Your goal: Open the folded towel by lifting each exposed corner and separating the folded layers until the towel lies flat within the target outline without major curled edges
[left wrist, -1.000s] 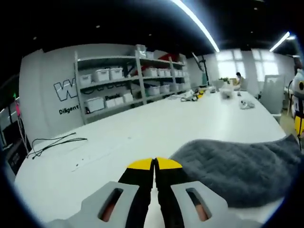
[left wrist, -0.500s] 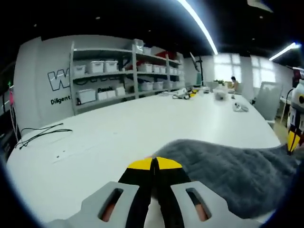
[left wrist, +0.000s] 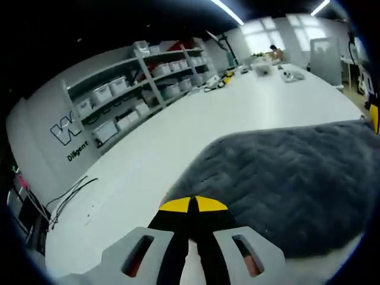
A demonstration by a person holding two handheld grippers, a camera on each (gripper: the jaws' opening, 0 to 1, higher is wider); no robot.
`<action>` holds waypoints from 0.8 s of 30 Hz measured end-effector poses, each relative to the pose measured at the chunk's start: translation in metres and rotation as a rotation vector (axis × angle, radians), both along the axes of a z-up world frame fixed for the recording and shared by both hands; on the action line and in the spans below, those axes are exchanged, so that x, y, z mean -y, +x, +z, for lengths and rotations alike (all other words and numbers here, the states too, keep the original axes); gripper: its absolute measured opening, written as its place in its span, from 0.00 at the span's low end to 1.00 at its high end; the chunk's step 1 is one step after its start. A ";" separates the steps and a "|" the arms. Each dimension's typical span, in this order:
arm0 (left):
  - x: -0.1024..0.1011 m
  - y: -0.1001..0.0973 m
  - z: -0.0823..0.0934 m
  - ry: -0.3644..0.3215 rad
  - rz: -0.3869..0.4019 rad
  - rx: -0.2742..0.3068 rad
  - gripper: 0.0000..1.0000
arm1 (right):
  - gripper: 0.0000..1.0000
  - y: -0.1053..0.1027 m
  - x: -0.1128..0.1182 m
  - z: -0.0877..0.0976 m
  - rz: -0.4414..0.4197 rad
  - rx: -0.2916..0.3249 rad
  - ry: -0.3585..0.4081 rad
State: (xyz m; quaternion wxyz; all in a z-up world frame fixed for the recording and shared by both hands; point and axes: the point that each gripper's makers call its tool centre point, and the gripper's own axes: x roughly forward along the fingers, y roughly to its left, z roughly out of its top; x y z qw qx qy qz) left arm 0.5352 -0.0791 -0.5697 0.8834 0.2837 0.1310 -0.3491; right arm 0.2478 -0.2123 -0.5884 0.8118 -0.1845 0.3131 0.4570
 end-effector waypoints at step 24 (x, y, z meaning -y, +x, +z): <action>-0.005 -0.016 0.024 -0.095 0.012 -0.043 0.01 | 0.00 0.018 0.009 0.023 -0.147 0.013 0.146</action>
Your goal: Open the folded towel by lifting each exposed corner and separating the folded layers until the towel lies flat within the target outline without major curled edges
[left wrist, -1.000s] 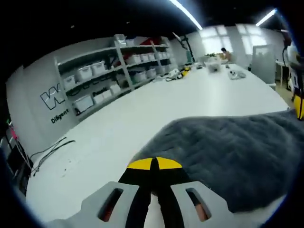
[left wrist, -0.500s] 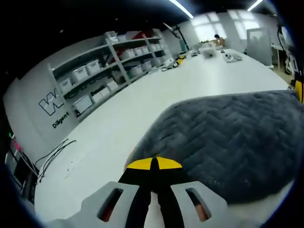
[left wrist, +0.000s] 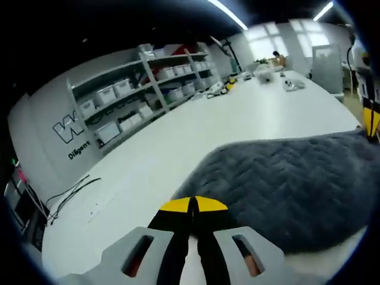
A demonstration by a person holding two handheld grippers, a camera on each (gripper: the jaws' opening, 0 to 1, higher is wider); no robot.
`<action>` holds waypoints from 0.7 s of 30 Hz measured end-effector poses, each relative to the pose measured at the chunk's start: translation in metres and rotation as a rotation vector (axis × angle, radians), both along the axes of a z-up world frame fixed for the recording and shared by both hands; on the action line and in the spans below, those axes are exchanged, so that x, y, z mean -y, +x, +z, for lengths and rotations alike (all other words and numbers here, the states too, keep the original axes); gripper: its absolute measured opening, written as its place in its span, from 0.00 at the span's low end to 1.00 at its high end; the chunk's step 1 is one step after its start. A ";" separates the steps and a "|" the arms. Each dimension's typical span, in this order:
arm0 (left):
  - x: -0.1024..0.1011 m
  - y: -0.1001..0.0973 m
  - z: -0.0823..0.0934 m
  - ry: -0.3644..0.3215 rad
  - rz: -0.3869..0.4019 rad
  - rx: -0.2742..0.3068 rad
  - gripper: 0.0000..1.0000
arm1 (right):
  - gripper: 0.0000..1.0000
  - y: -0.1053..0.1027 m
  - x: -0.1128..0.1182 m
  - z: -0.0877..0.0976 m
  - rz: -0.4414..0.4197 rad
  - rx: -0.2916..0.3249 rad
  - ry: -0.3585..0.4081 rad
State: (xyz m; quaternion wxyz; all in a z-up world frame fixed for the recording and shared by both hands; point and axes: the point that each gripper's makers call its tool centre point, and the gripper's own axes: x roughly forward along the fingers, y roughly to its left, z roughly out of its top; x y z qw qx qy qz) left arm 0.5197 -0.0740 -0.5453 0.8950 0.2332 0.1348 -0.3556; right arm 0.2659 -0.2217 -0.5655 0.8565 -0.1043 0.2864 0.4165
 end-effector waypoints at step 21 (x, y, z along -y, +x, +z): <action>0.013 -0.069 -0.015 -0.100 -0.121 -0.176 0.10 | 0.05 0.024 -0.008 0.007 -0.051 0.077 0.054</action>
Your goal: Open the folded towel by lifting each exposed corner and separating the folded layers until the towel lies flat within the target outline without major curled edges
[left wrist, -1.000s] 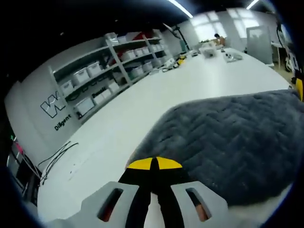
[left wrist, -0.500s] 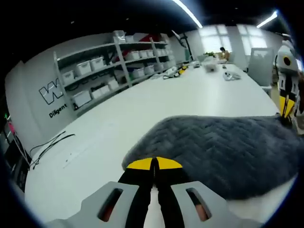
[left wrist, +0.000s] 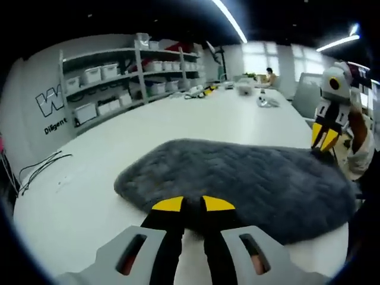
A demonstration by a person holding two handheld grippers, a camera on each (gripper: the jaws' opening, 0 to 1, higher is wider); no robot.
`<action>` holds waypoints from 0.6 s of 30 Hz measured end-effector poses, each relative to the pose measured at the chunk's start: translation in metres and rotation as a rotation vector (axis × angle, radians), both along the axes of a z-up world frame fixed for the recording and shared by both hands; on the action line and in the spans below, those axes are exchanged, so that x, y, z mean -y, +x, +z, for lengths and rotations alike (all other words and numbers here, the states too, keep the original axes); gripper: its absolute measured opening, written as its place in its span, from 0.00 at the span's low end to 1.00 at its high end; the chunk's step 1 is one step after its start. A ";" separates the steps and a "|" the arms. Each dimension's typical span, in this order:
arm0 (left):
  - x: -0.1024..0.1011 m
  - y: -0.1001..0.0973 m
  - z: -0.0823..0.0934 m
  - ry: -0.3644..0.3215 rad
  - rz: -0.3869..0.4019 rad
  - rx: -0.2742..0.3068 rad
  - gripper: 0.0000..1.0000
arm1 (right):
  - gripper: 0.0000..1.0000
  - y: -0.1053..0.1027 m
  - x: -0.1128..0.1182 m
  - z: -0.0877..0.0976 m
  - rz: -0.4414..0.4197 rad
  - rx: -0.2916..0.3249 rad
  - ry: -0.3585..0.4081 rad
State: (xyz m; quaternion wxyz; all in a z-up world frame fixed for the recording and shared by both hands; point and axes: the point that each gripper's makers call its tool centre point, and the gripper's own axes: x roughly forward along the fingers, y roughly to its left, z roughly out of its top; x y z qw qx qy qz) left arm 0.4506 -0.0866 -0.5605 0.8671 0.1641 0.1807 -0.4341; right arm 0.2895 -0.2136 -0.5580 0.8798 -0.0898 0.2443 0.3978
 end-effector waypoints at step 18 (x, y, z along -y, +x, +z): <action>0.002 -0.018 -0.025 -0.006 0.016 -0.008 0.04 | 0.02 0.001 0.000 -0.032 0.002 -0.098 -0.040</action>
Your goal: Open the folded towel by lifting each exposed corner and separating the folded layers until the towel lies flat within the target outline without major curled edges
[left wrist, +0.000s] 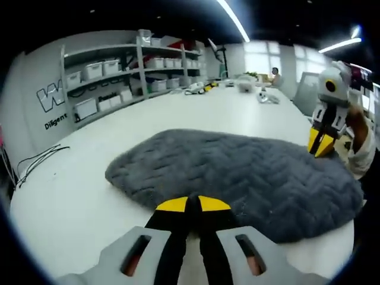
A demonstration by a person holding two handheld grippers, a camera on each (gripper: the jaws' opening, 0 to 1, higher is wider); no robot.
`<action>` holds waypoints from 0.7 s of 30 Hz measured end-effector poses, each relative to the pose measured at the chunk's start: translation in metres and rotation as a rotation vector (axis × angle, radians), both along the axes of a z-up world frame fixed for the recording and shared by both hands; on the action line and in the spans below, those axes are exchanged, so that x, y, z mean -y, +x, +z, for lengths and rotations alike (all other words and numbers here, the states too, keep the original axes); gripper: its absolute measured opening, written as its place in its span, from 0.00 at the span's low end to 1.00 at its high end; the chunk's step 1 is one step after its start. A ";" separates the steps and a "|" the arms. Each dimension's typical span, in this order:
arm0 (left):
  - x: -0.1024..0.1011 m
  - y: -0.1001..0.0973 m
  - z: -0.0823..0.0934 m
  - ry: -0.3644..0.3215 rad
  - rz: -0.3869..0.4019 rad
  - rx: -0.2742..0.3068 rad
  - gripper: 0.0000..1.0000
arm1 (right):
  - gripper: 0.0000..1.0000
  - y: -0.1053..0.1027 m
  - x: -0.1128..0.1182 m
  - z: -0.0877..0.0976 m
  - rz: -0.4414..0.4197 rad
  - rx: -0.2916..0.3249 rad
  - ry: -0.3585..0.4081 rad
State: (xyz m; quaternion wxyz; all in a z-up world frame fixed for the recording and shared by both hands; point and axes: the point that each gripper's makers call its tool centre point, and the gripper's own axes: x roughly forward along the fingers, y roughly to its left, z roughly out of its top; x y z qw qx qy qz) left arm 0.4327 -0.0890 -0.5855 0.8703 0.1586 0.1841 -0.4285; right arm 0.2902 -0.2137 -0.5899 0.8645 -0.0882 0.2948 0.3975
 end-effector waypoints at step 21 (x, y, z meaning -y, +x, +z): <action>0.002 0.008 -0.004 -0.041 0.025 -0.019 0.01 | 0.01 -0.005 -0.010 -0.003 0.011 -0.034 0.017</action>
